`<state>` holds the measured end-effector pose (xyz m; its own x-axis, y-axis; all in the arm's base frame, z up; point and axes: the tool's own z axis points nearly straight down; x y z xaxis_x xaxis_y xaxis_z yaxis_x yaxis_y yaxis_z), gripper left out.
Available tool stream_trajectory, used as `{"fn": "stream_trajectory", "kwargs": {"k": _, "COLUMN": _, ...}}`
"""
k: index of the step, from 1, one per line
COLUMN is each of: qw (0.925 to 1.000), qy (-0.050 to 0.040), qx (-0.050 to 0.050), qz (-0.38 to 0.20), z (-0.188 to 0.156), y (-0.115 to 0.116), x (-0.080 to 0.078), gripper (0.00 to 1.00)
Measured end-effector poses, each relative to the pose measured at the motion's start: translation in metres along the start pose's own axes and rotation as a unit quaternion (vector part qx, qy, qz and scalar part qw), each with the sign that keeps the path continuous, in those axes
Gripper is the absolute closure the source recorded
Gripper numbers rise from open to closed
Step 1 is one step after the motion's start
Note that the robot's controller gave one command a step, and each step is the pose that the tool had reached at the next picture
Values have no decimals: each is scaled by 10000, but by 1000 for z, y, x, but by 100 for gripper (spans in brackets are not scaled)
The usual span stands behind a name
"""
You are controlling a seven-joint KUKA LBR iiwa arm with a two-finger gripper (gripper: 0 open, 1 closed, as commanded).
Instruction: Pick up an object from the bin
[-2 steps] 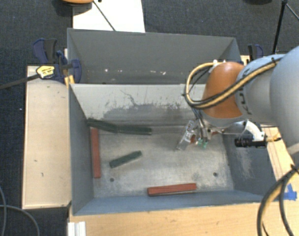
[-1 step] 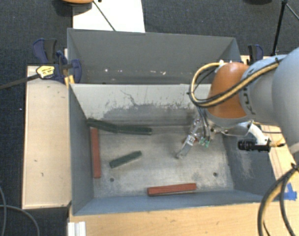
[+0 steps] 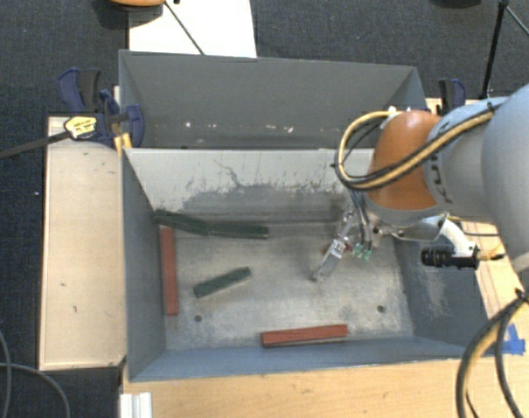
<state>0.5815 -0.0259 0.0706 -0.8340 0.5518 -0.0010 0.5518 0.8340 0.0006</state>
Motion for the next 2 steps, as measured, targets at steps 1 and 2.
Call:
{"fn": "stream_trajectory", "kwargs": {"k": 1, "qw": 9986, "qy": 8, "qx": -10, "qz": 528, "z": 0, "y": -19, "x": -3, "gripper": 0}}
{"fn": "stream_trajectory", "kwargs": {"k": 2, "qw": 9971, "qy": 9, "qx": 3, "qz": 764, "z": 0, "y": -19, "x": 26, "gripper": 100}}
